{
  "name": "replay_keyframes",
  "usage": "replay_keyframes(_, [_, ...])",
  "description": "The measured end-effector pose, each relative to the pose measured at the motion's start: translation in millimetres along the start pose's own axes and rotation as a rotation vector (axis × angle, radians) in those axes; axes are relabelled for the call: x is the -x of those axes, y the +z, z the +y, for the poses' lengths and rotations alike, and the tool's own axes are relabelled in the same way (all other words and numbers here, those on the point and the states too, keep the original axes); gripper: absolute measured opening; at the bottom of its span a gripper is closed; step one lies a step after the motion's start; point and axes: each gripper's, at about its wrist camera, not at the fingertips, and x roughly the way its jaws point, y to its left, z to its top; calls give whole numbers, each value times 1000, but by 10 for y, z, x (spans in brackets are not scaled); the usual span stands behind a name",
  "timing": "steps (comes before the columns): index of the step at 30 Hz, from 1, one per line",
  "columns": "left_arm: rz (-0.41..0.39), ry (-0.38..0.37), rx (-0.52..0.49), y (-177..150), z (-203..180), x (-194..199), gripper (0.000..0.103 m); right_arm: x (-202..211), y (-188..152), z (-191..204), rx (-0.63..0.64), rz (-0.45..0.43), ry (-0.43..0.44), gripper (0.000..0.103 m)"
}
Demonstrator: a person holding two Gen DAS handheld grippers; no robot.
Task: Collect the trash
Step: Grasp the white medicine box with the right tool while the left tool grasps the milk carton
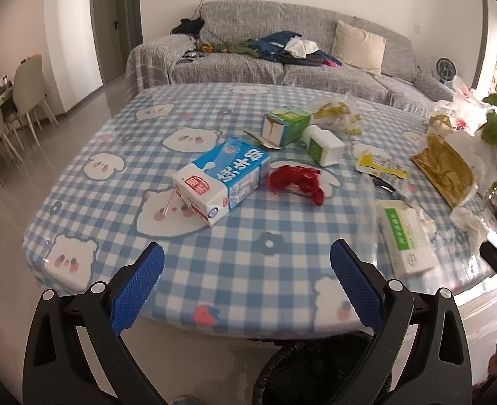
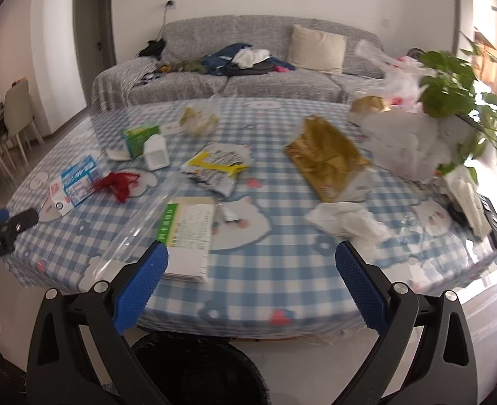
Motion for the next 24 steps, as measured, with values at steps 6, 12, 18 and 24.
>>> replay_keyframes(6, [32,7,-10,195,102,-375,96,-293,28,330,50,42,17,95])
replay_keyframes(12, [67,-2,-32,402,224,-786,95,-591,43,516,81,90,12,95])
replay_keyframes(18, [77,-34,-66,582,306,-1085,95,-807,22,618,107,119,2,95])
replay_keyframes(24, [65,-10,-109,653,226,-1187,95,-963,-6,632,112,155,-9,91])
